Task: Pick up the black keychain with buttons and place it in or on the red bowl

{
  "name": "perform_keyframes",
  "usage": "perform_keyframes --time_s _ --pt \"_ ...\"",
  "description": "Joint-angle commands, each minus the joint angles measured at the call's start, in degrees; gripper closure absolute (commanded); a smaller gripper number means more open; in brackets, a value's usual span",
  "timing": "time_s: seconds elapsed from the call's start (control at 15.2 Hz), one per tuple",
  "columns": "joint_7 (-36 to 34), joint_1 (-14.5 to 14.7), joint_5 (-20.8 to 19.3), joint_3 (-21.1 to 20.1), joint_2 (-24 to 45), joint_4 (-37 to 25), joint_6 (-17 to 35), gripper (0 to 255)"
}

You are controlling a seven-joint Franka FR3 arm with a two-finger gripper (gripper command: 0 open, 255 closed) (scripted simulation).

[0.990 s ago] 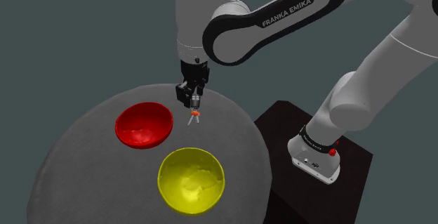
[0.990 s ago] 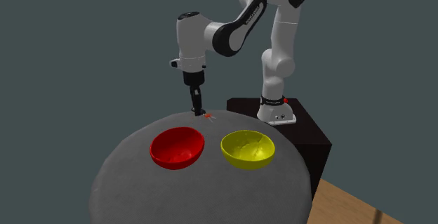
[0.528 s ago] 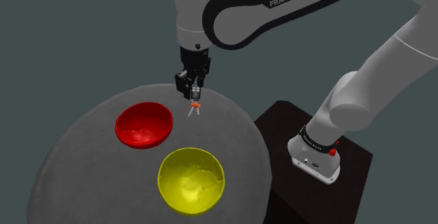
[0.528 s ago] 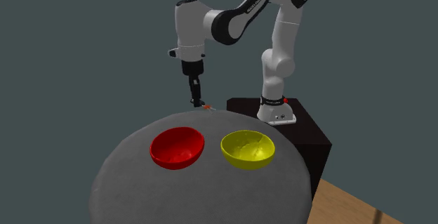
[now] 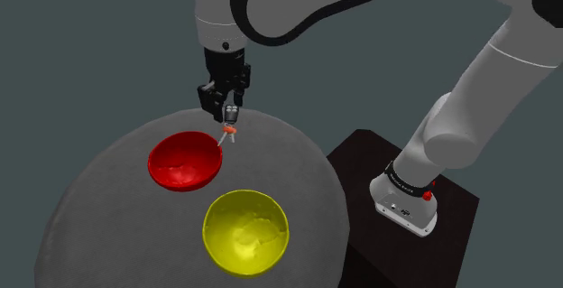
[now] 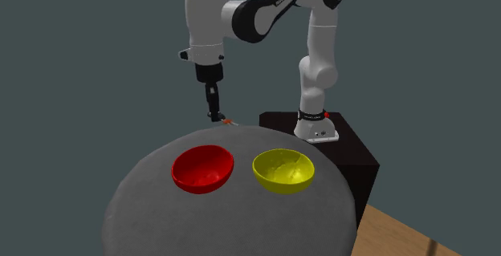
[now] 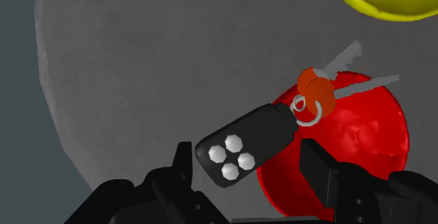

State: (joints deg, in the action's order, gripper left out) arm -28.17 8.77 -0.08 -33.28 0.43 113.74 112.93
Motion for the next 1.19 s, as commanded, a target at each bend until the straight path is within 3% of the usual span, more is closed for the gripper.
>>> perform_keyframes --time_s 0.0,0.4,1.12 --pt "-3.23 1.04 -3.28 -0.94 5.47 -5.85 -1.34 255" --pt "-10.13 7.65 -11.91 -0.96 21.02 -25.54 -8.19 255" --pt "-11.06 7.69 -13.24 -0.10 22.87 -19.48 -0.59 255"
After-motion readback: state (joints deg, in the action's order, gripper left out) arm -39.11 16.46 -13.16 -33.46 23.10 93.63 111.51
